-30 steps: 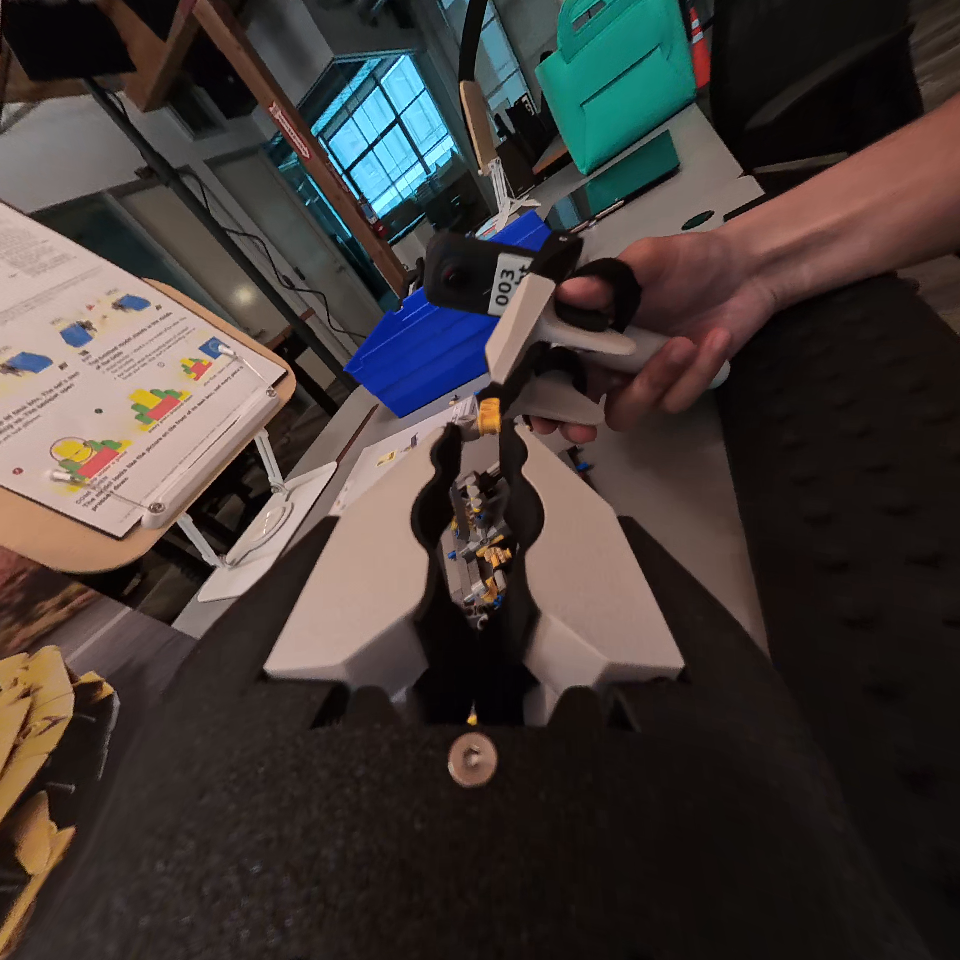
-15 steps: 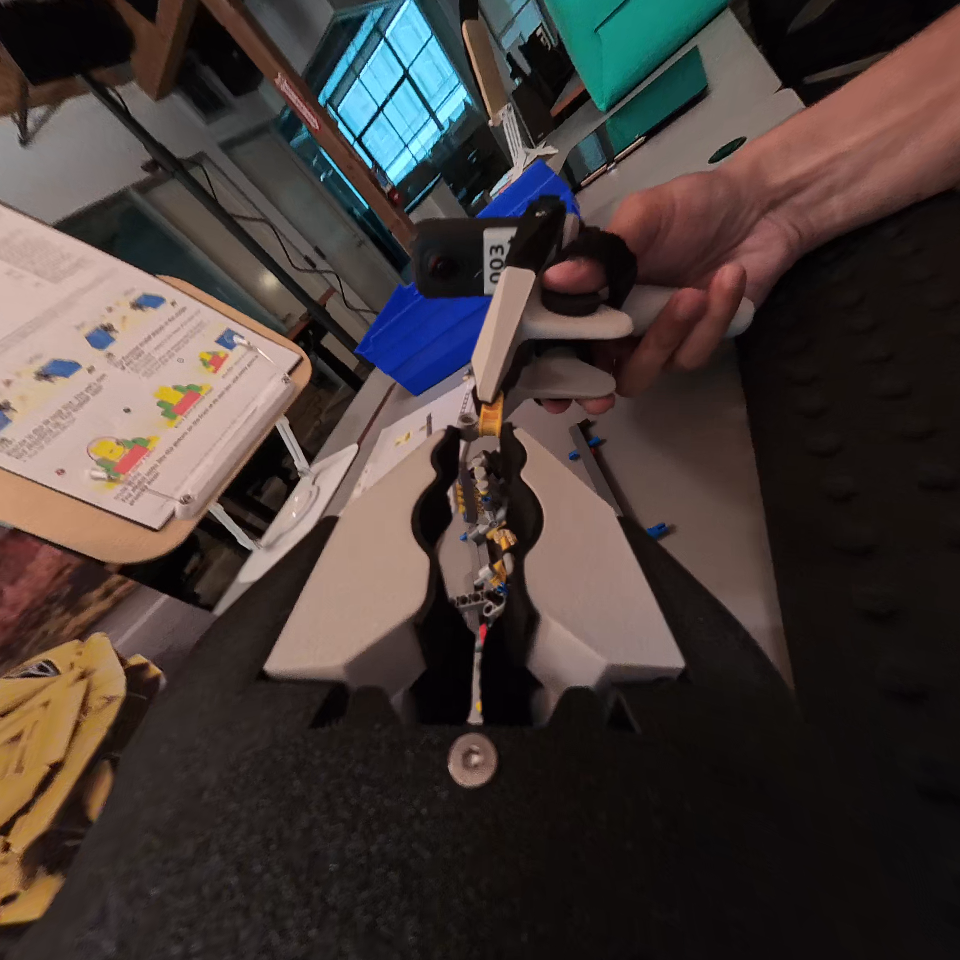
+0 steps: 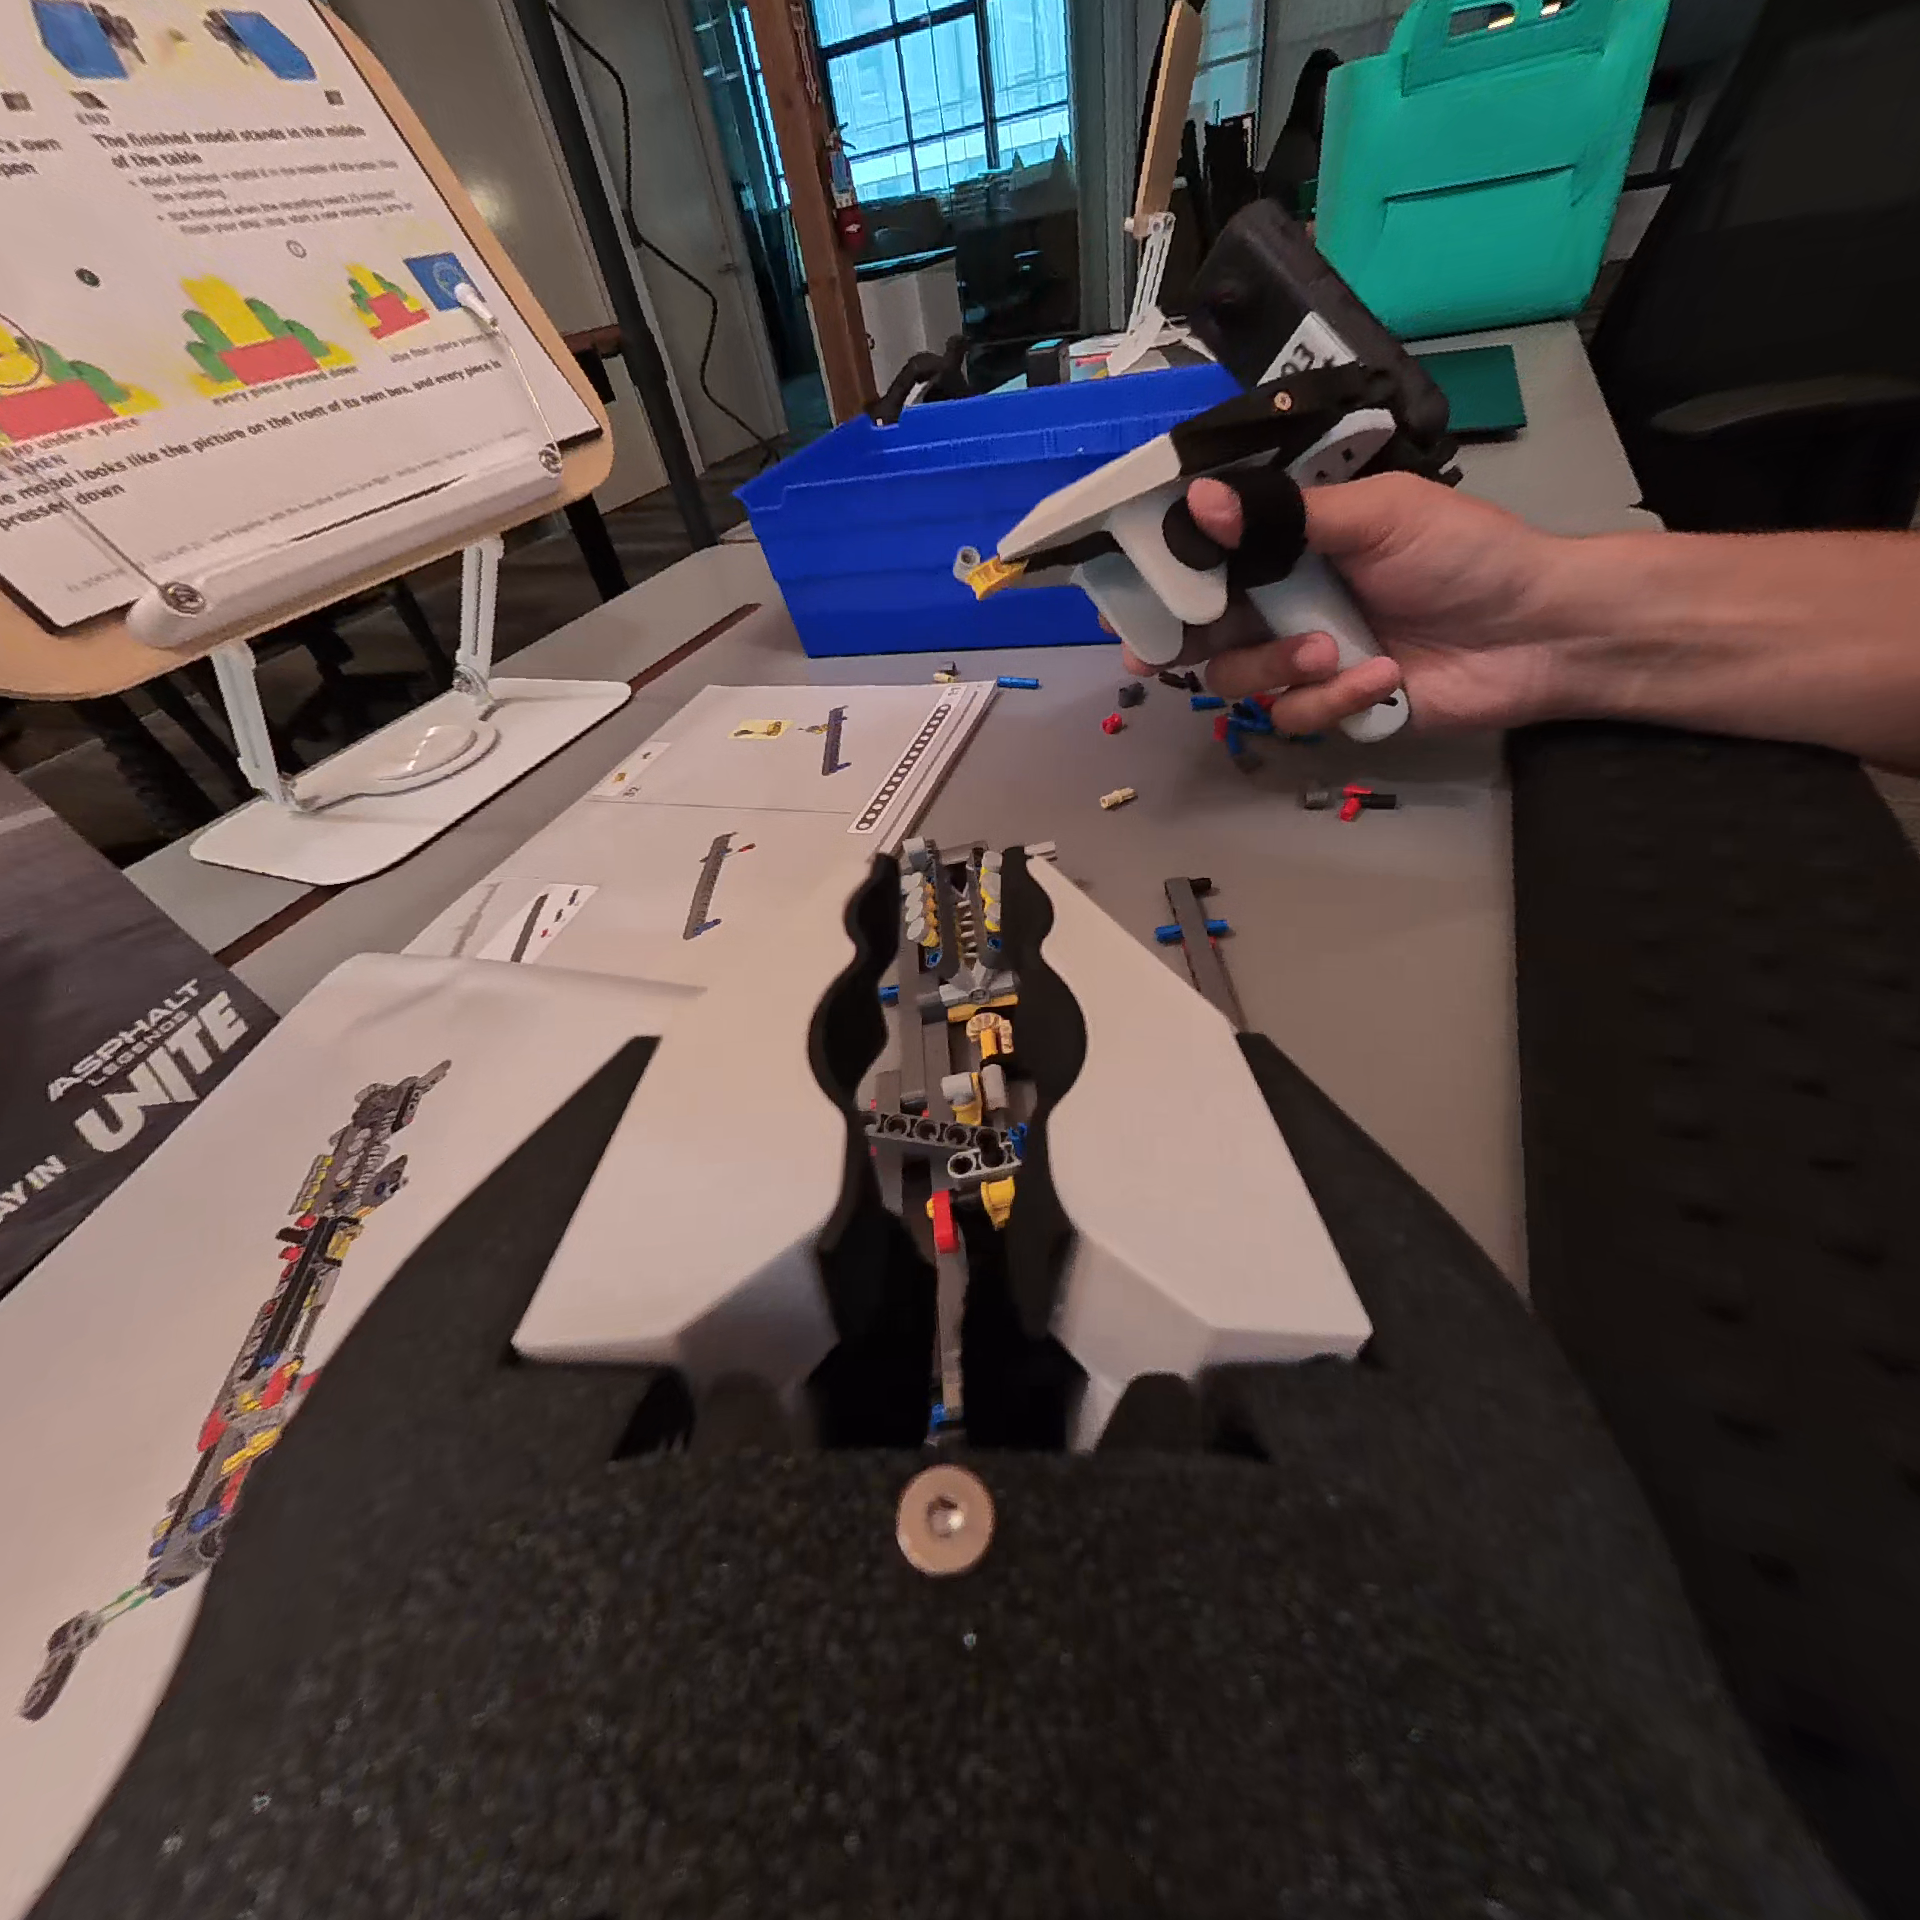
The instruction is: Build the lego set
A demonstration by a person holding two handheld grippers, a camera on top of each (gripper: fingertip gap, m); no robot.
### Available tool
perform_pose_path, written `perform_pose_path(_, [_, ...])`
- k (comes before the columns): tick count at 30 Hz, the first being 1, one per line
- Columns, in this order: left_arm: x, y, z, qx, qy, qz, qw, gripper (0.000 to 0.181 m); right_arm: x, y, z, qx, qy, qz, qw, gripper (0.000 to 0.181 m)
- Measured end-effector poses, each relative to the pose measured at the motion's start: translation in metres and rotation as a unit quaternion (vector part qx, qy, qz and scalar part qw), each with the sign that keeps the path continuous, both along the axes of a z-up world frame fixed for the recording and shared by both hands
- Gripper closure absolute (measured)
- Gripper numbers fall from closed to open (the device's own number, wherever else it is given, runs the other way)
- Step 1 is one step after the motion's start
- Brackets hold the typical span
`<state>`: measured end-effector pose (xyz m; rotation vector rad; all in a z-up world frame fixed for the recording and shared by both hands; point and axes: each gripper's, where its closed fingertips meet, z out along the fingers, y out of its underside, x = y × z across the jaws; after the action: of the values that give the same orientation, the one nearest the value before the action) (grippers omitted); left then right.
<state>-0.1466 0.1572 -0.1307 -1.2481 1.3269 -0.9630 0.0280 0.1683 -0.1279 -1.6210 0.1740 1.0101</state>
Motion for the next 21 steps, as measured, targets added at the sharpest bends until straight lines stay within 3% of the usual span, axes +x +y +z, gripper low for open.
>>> perform_pose_path(9, [-0.001, 0.002, 0.006, -0.074, -0.020, -0.012, 0.997, 0.165, -0.013, 0.000, 0.002, 0.007, 0.035, 0.052, 0.998, 0.175])
perform_pose_path(15, [0.011, -0.016, 0.010, -0.172, -0.034, -0.060, 0.983, 0.165, -0.064, -0.012, 0.012, 0.050, -0.028, 0.139, 0.989, 0.175])
perform_pose_path(21, [0.030, -0.030, 0.007, -0.243, -0.023, -0.079, 0.967, 0.156, -0.099, -0.026, 0.025, 0.077, 0.006, 0.217, 0.973, 0.175])
